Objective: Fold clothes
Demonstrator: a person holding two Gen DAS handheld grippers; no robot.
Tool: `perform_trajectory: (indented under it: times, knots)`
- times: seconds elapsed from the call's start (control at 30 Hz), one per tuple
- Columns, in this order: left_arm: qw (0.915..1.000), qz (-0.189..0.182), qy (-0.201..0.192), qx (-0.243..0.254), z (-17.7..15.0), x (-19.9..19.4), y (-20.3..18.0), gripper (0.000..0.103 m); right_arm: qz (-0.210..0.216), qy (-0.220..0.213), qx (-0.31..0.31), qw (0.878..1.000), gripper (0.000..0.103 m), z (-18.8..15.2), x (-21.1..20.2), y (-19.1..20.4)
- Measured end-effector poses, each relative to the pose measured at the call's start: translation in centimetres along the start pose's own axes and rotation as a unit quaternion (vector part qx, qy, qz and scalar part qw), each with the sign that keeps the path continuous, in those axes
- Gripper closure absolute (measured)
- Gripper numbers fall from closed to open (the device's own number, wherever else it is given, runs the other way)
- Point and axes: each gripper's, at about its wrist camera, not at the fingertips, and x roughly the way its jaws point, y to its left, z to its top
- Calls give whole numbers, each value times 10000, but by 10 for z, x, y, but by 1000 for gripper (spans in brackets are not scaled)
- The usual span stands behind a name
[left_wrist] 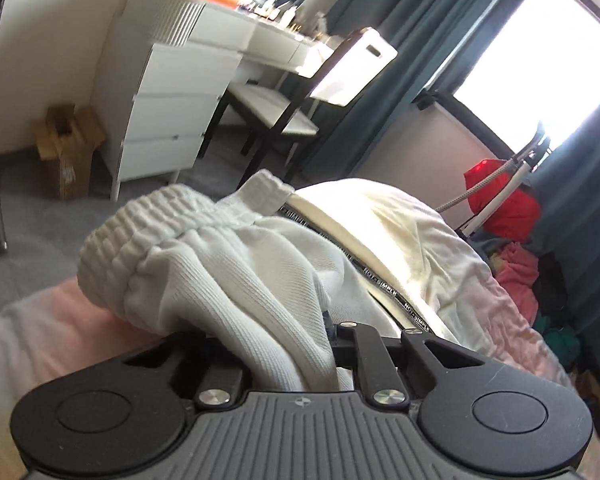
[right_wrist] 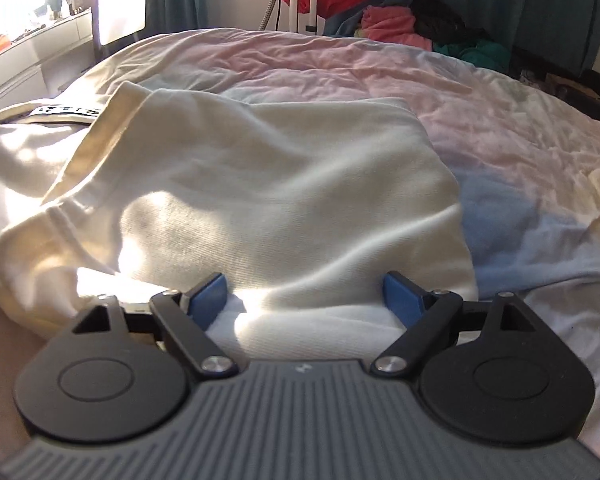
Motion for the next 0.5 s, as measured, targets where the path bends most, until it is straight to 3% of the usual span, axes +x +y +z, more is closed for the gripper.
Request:
perform_trajectory:
  times: [0.1,0.17,0.27,0.37,0.43,0.5]
  knots:
    - [9947,159,-562,847,-10,-19,-39,92,95,86,239,9996,15,7,-3,-7]
    - [9849,251,-978,1408,-23,-37,-74,92,195,69,486,9986,16,9,-8,-16]
    - [9706,192,-1547,1833,-39,-59,-122,93,250,16,964,9950,16,11,-16,-37]
    - [9465,90,-2098,2452,-65,-75,-191,94,224,-109,1584,9871,16,13,-26,-67]
    - [9315,-170,-2366,2758,-89,-85,-235,95,192,-216,2023,9789,16,14,-33,-90]
    - [9099,-448,-2634,3172,-125,-94,-284,95,78,-353,2384,9705,16,15,-39,-113]
